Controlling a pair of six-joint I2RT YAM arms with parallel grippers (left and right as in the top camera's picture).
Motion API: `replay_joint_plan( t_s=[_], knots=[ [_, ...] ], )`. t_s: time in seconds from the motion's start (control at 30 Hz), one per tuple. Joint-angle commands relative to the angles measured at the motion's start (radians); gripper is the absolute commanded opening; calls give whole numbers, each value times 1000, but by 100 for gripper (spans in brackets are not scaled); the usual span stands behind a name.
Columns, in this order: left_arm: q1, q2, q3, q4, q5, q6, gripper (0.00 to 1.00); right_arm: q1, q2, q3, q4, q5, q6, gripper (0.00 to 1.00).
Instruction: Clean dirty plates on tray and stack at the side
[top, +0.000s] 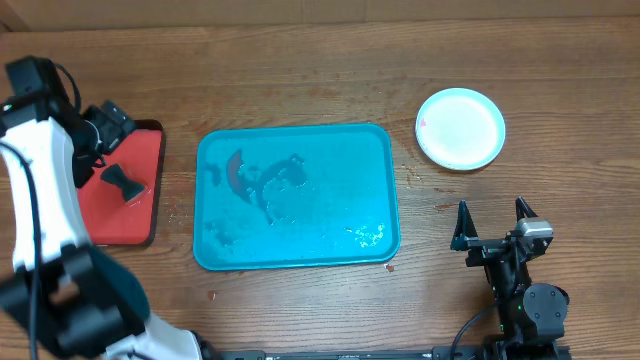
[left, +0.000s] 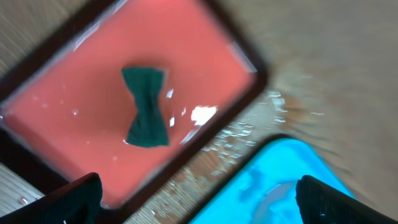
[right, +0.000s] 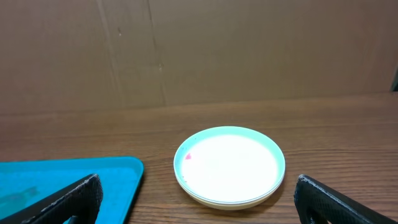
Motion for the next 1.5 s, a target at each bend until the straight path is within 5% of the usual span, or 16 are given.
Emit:
replay_joint_plan(
  t_s=[0.0, 0.27, 0.53, 0.9, 1.47],
  knots=[
    [-53, -174, -66, 23, 8, 56, 100, 0, -9, -10, 6, 9, -3, 100],
    [-197, -562, -449, 293, 1, 206, 100, 0, -9, -10, 6, 9, -3, 100],
    [-265, -976, -814, 492, -8, 223, 100, 0, -9, -10, 6, 8, -3, 100],
    [-266, -1232, -1116, 563, -55, 220, 100, 0, -9, -10, 6, 8, -3, 100],
    [-275, -1564, -1567, 1037, -56, 223, 100, 0, -9, -10, 6, 8, -3, 100]
  ],
)
